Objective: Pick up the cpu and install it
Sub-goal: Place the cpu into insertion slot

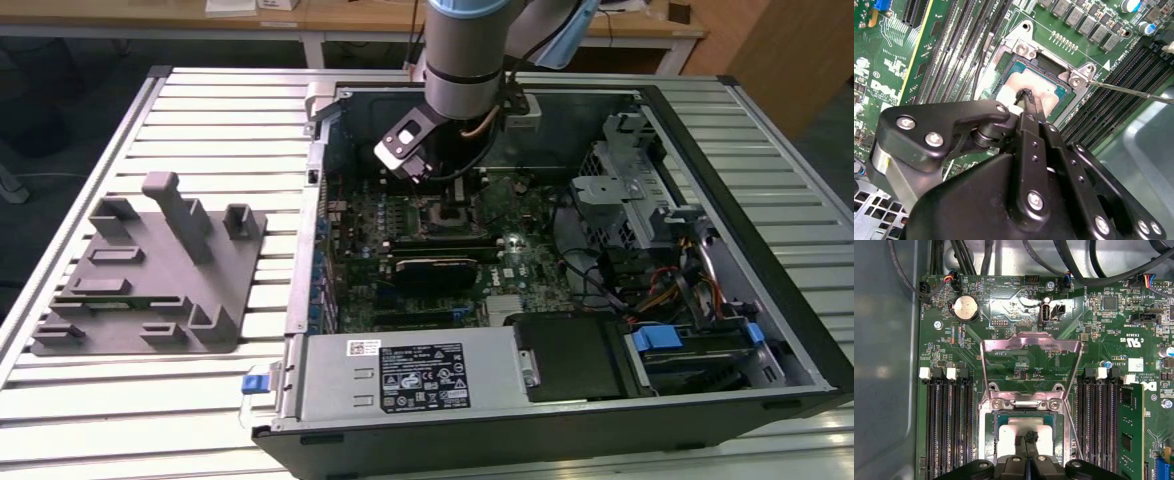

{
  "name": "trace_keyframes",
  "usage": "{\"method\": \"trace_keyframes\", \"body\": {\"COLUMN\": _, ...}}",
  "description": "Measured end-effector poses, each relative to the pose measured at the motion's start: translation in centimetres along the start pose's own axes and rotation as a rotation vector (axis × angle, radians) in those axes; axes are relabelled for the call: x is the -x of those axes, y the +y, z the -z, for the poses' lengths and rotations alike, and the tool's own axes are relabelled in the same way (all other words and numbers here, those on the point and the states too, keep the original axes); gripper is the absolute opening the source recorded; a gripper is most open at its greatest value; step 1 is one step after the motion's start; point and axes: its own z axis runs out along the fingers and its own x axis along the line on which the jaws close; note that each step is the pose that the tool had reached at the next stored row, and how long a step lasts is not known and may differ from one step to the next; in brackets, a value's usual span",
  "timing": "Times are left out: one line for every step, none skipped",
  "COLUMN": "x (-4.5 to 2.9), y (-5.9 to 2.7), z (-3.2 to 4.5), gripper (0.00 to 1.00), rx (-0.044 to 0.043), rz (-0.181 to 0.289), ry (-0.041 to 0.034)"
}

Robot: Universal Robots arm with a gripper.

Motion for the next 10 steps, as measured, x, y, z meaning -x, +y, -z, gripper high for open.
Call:
{"method": "trace_keyframes", "body": {"x": 0.0, "y": 0.0, "z": 0.0, "gripper": 0.11, "rx": 0.0001, "rz": 0.0, "ry": 0.0001}}
{"method": "trace_keyframes", "body": {"x": 0.0, "y": 0.0, "z": 0.0, "gripper": 0.11, "rx": 0.0001, "rz": 0.0, "ry": 0.0001}}
{"method": "trace_keyframes", "body": {"x": 0.0, "y": 0.0, "z": 0.01, "gripper": 0.11, "rx": 0.0001, "rz": 0.0, "ry": 0.0}}
{"method": "trace_keyframes", "body": {"x": 0.0, "y": 0.0, "z": 0.01, "gripper": 0.11, "rx": 0.0, "rz": 0.0, "ry": 0.0}}
{"method": "trace_keyframes", "body": {"x": 0.0, "y": 0.0, "z": 0.01, "gripper": 0.11, "rx": 0.0, "rz": 0.0, "ry": -0.0001}}
{"method": "trace_keyframes", "body": {"x": 0.0, "y": 0.0, "z": -0.02, "gripper": 0.11, "rx": -0.0001, "rz": 0.0, "ry": -0.0002}}
{"method": "trace_keyframes", "body": {"x": 0.01, "y": -0.01, "z": -0.05, "gripper": 0.11, "rx": -0.0004, "rz": 0.0, "ry": -0.0006}}
{"method": "trace_keyframes", "body": {"x": 0.01, "y": -0.01, "z": -0.07, "gripper": 0.11, "rx": -0.0005, "rz": 0.0, "ry": -0.0007}}
{"method": "trace_keyframes", "body": {"x": 0.01, "y": -0.01, "z": -0.07, "gripper": 0.11, "rx": -0.0004, "rz": 0.0, "ry": -0.0006}}
{"method": "trace_keyframes", "body": {"x": 0.01, "y": -0.01, "z": -0.09, "gripper": 0.11, "rx": -0.0003, "rz": 0.0, "ry": -0.0004}}
